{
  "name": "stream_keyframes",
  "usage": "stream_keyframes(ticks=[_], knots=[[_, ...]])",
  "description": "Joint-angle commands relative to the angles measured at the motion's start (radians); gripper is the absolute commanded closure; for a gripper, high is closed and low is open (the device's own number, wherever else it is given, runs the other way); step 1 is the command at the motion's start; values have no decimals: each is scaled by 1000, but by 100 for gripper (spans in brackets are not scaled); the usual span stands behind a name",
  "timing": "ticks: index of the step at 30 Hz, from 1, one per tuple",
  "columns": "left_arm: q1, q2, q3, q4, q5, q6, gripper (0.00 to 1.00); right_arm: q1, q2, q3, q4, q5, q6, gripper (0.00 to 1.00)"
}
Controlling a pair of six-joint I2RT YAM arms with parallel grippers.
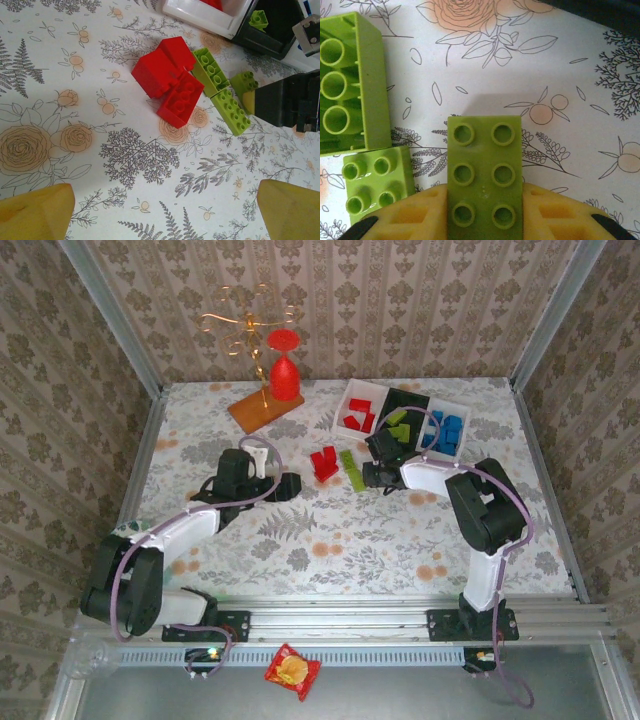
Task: Sort the legos into containers by color
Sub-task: Pick up the lego from the center of the table, then place the lego in the container.
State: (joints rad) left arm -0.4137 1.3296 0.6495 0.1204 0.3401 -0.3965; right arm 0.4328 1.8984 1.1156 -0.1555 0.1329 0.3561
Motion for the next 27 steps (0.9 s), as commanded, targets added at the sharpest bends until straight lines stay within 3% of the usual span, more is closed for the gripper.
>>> stream_keyframes(ticks=[1,10,17,21,23,27], knots=[[-7,2,7,22,1,-10,5,1,-14,6,-75,55,-22,70],[-17,-6,19,21,1,-13,5,-87,-221,10,-35,-49,12,73],[-71,1,59,16,-3,-14,5,-225,-101,182,-8,-17,77,71],[-93,3,74,10,-10,-13,5,-266,22,323,-26,-4,90,65],[-100,-1,75,6,-12,-14,5,-279,72,399,-57,-7,96,56],[-105,-12,69,-7,-21,-11,5,-273,38,407,-50,-47,78,44]])
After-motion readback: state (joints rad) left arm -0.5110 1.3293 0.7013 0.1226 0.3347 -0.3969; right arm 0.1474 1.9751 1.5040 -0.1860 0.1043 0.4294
